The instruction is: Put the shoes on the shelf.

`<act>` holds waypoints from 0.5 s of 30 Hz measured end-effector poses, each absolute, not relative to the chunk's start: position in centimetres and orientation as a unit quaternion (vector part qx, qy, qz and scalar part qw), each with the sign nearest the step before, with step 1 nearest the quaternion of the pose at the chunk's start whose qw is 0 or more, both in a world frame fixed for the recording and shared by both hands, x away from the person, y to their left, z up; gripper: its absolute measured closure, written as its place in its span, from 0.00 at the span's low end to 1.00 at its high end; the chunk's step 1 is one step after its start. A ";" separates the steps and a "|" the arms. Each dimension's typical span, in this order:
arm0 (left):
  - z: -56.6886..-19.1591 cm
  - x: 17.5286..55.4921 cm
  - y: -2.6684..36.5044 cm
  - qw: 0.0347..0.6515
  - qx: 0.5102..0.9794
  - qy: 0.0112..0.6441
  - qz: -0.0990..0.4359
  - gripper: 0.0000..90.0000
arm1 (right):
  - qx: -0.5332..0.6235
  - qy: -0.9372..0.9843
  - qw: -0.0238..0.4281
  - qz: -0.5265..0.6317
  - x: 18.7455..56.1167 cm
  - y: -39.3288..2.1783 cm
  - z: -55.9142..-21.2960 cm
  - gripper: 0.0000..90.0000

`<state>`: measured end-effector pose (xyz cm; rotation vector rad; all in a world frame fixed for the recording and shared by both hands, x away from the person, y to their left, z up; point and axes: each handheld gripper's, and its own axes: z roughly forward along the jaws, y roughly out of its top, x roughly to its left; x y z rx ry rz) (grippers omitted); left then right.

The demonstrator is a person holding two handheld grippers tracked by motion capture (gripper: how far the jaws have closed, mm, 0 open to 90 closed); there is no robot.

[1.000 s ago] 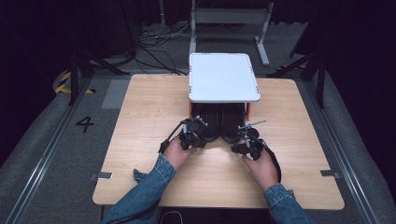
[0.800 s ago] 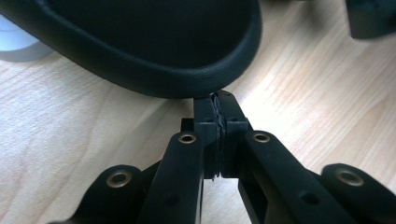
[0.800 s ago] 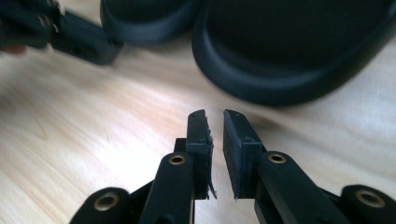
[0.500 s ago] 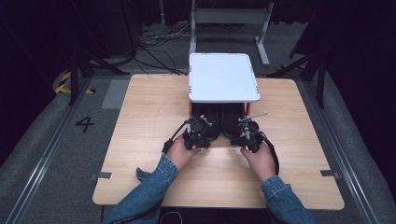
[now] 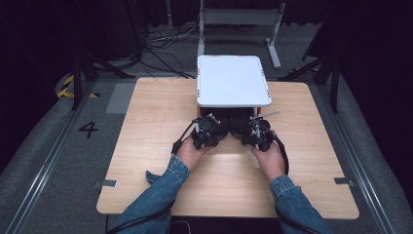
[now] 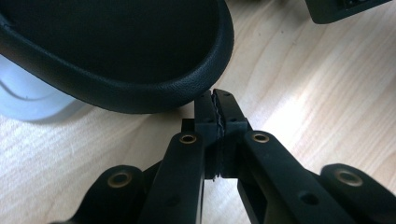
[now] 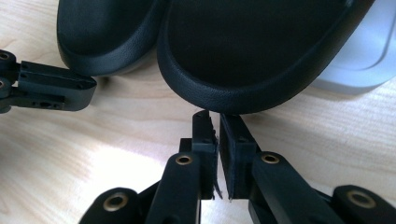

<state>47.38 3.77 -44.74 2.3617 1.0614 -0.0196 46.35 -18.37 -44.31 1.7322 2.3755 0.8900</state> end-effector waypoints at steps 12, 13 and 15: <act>-43.1 46.0 4.7 0.287 0.884 0.369 -0.018 0.84 | 0.542 0.786 0.049 0.294 45.8 -18.7 -43.8 0.87; -42.6 45.6 5.3 0.298 0.880 0.369 -0.013 0.82 | 0.534 0.791 0.057 0.295 45.4 -18.9 -43.3 0.87; -41.9 45.0 6.1 0.303 0.877 0.372 -0.015 0.79 | 0.526 0.791 0.061 0.305 45.0 -19.4 -42.4 0.82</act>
